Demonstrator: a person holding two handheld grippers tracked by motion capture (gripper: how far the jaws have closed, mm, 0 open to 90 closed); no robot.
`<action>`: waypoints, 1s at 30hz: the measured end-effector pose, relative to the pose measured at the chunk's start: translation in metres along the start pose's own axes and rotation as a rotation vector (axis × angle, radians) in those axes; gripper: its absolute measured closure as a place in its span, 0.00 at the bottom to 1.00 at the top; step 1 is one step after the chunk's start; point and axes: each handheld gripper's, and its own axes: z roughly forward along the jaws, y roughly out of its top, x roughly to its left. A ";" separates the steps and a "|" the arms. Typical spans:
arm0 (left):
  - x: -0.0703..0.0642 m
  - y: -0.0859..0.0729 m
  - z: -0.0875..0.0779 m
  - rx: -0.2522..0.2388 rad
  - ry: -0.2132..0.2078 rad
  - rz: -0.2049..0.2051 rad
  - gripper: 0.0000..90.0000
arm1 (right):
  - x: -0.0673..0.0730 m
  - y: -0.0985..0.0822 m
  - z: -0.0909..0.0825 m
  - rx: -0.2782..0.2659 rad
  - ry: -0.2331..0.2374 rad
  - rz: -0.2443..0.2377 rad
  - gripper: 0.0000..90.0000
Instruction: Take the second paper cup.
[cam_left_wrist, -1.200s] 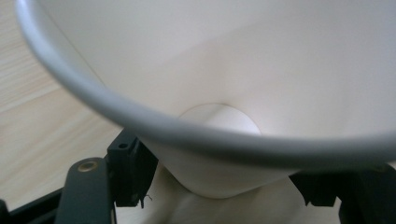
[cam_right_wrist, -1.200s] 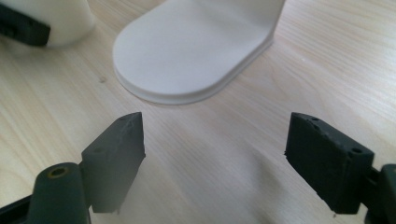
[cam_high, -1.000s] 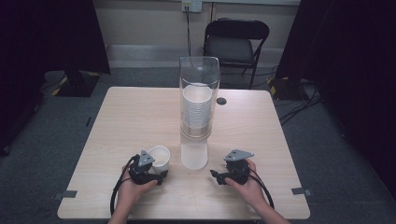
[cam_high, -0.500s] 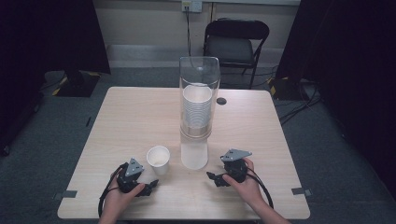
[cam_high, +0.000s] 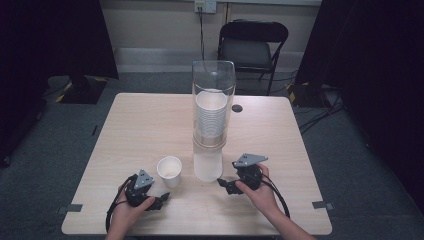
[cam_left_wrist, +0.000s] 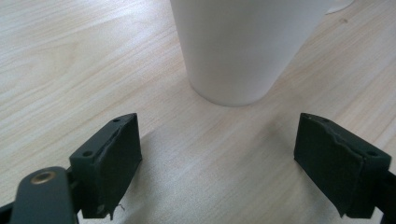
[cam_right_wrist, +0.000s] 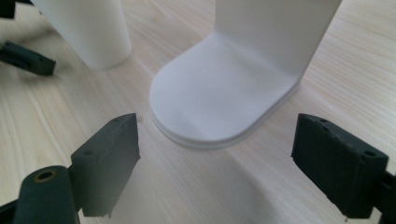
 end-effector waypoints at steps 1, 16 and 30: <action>0.000 0.000 0.000 0.000 0.000 0.001 0.16 | 0.000 0.004 0.001 0.000 0.001 -0.003 0.17; 0.000 0.000 0.000 0.000 0.000 0.000 0.16 | 0.003 0.034 0.007 -0.081 0.031 0.031 0.20; 0.000 0.000 0.000 0.004 -0.003 0.002 0.15 | 0.002 0.075 0.014 -0.160 -0.001 -0.003 0.25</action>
